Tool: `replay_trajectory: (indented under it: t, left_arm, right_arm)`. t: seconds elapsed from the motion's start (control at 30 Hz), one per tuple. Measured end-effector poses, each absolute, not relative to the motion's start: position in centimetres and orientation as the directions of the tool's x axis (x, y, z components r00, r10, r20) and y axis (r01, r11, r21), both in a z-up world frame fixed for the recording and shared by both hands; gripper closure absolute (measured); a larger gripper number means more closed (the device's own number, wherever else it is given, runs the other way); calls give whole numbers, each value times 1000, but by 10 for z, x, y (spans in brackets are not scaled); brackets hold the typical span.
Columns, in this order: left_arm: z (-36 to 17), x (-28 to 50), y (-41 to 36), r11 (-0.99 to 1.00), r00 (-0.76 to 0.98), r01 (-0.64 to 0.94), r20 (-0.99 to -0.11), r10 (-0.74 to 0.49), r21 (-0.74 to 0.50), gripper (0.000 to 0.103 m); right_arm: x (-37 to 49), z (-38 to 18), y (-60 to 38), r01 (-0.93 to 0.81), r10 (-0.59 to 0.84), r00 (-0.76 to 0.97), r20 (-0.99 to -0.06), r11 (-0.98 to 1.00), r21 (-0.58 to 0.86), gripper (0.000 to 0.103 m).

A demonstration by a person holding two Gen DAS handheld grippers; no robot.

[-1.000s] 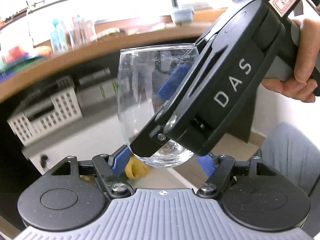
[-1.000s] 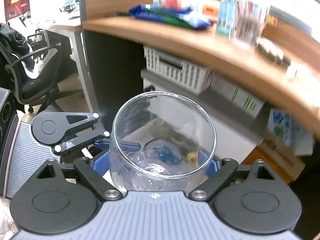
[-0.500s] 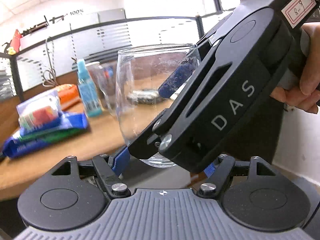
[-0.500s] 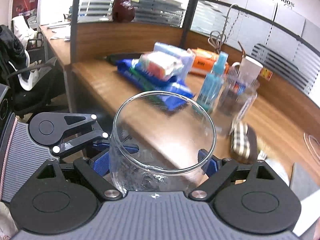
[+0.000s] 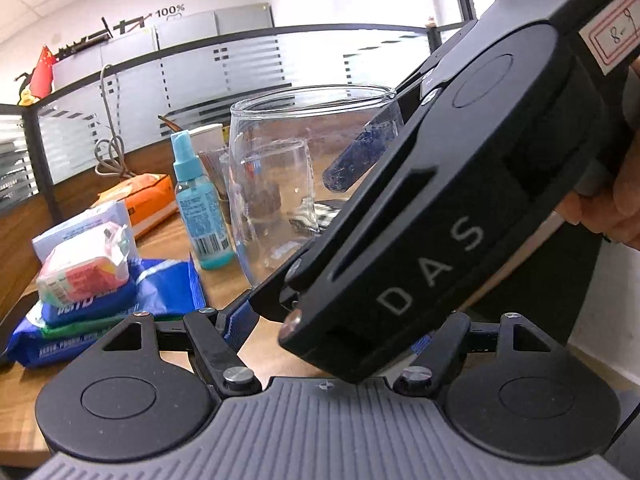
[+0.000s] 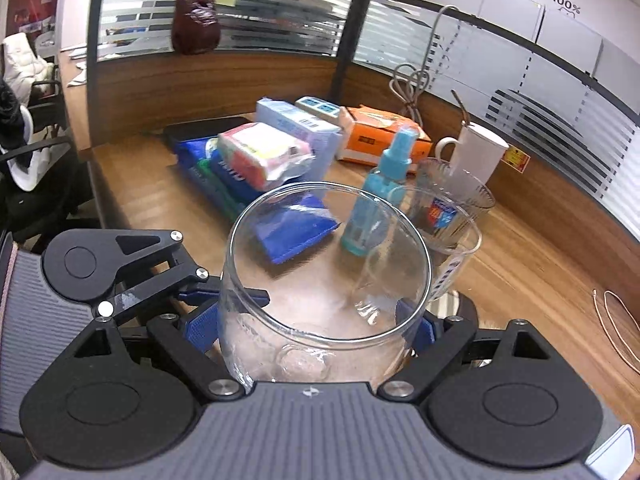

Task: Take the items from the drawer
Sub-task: 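Lift the clear glass out of the drawer with the right tool, then lower the glass onto the desktop and open the right tool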

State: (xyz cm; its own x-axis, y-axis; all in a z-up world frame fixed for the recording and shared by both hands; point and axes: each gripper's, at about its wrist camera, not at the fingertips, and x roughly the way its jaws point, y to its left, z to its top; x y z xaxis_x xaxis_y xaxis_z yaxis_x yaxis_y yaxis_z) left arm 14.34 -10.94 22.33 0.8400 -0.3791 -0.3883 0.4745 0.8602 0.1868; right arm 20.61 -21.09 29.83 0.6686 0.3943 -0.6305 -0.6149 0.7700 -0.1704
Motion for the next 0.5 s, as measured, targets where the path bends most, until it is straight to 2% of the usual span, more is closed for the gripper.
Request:
replay_trajectory:
  t: [0.5]
  left_arm:
    - [204, 160, -115, 850, 839, 470, -420, -346, 239, 27]
  right_arm:
    - [244, 274, -207, -577, 319, 665, -676, 793, -194, 9]
